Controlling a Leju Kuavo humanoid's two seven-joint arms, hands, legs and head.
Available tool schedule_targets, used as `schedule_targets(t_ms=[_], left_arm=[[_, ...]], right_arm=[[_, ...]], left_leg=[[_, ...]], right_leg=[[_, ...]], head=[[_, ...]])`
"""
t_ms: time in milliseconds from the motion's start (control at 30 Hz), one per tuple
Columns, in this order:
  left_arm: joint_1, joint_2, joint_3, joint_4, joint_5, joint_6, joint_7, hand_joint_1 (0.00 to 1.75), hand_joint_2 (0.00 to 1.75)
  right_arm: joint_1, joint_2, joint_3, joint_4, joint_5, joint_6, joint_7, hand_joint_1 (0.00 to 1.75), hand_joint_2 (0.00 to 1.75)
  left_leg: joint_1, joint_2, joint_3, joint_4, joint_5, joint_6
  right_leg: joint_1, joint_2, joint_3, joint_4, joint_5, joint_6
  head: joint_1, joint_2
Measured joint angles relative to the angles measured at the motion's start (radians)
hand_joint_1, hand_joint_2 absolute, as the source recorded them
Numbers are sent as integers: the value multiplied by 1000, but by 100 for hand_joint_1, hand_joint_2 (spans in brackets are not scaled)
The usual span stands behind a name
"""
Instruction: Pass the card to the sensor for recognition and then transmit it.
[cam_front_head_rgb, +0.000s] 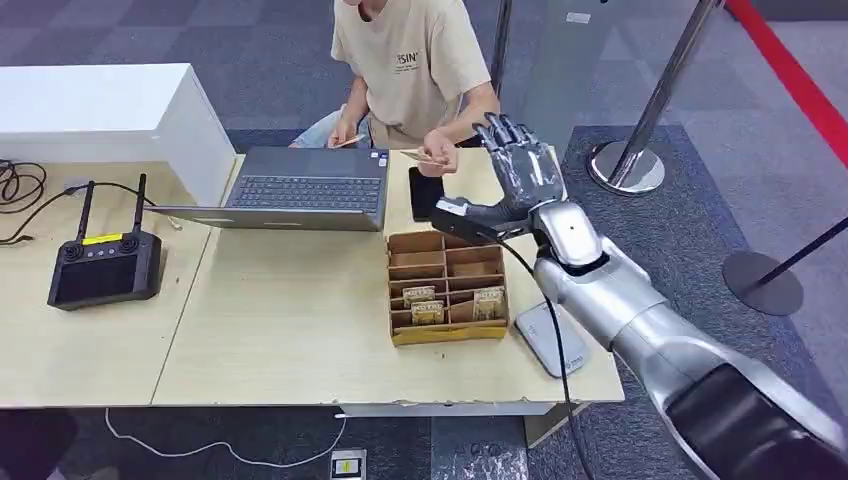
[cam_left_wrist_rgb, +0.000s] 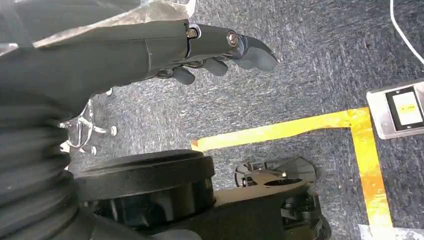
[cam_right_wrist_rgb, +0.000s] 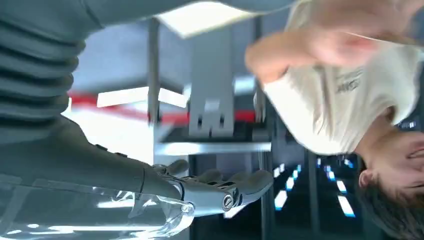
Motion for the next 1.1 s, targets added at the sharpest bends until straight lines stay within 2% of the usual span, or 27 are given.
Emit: schedule_targets(t_ms=[133,200,233,267,300,467,600,700,1100], left_arm=[[0,0,0,0,0,0,0,0,175],[0,0,0,0,6,2,0,0,175],[2,0,0,0,18,8,-2,0,175],[4,0,2,0,31,21,-14,0,175],[4,0,2,0,34,24,-19,0,175],[5,0,3,0,39,31,-25,0,175],[4,0,5,0,46,35,-24,0,175],[4,0,8,0,46,35,-16,0,175],[4,0,19,0,49,34,-9,0,175]], right_arm=[[13,-2,-5,-14,-7,4,-1,0,175],[52,-13,-27,-79,-75,32,-23,0,175],[115,-26,-61,-174,-208,53,-65,0,175],[215,-51,-111,-333,-341,60,-116,0,175],[265,-65,-132,-418,-369,71,-129,0,175],[324,-86,-166,-543,-396,81,-160,0,175],[387,-87,-178,-635,-410,67,-203,0,175],[412,-86,-178,-686,-395,66,-210,0,175],[426,-59,-166,-711,-452,104,-230,0,175]], left_leg=[[0,0,0,0,0,0],[0,0,0,0,0,0],[0,0,0,0,0,0],[0,0,0,0,0,0],[0,0,0,0,0,0],[0,0,1,0,0,0],[0,1,1,0,0,0],[0,0,0,0,0,0],[0,0,0,0,0,0]], right_leg=[[0,0,0,0,0,0],[0,0,0,0,0,0],[0,0,0,0,0,0],[0,0,0,0,0,0],[0,0,0,0,0,0],[0,0,0,0,0,0],[0,0,0,0,0,0],[0,0,0,0,0,0],[0,0,1,0,0,0]], head=[[0,0],[0,0],[0,0],[0,0],[0,0],[0,0],[0,0],[0,0],[0,0]])
